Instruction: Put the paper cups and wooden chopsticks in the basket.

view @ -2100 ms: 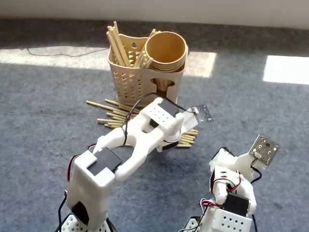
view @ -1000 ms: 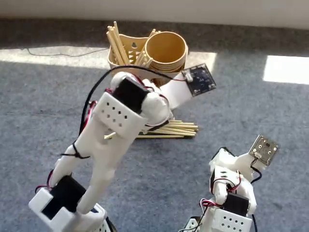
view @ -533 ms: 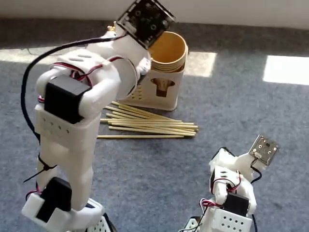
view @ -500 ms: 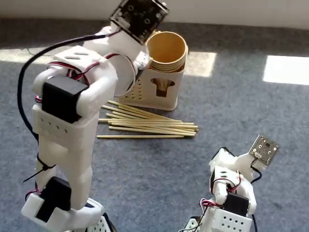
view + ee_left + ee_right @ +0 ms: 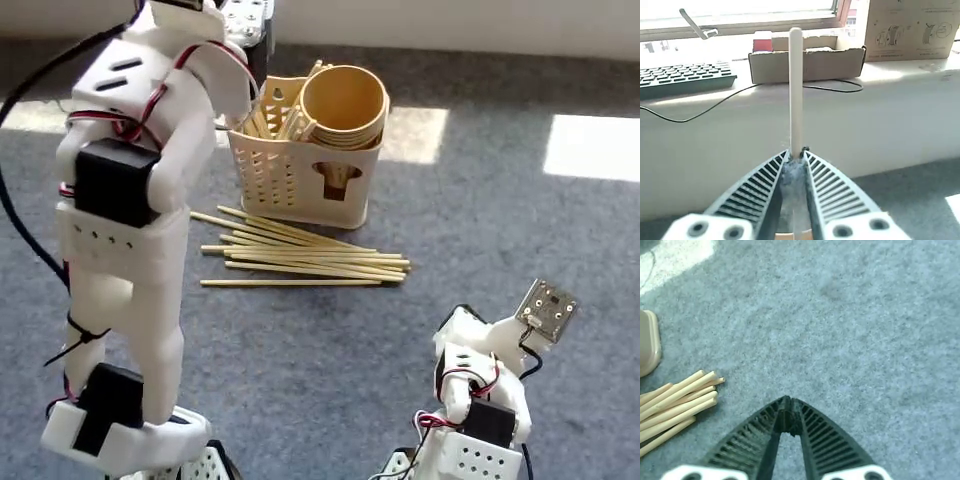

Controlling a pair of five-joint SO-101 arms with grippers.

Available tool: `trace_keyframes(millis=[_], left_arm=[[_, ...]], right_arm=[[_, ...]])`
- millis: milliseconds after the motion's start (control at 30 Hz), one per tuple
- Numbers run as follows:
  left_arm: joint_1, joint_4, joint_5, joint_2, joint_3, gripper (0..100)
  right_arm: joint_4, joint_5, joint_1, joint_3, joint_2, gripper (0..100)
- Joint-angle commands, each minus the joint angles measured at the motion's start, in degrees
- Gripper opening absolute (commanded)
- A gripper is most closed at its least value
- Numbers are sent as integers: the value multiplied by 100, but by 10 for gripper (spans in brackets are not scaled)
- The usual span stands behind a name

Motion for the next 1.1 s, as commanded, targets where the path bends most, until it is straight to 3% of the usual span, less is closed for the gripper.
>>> trace_keyframes(millis=[0,333,467,700,1067], left_arm=[[-84,-484,167,127,198,5],[-356,-791,176,673,664,5],[-488,-712,193,725,664,81],[-558,-9,167,664,549,95],[-259,1996,149,673,-681,91]], right_arm=[[-180,-9,40,602,-57,6],[-180,-9,22,602,-57,6],[-180,-9,22,602,-57,6],[-180,-9,22,602,-57,6],[-180,-9,31,602,-57,6]])
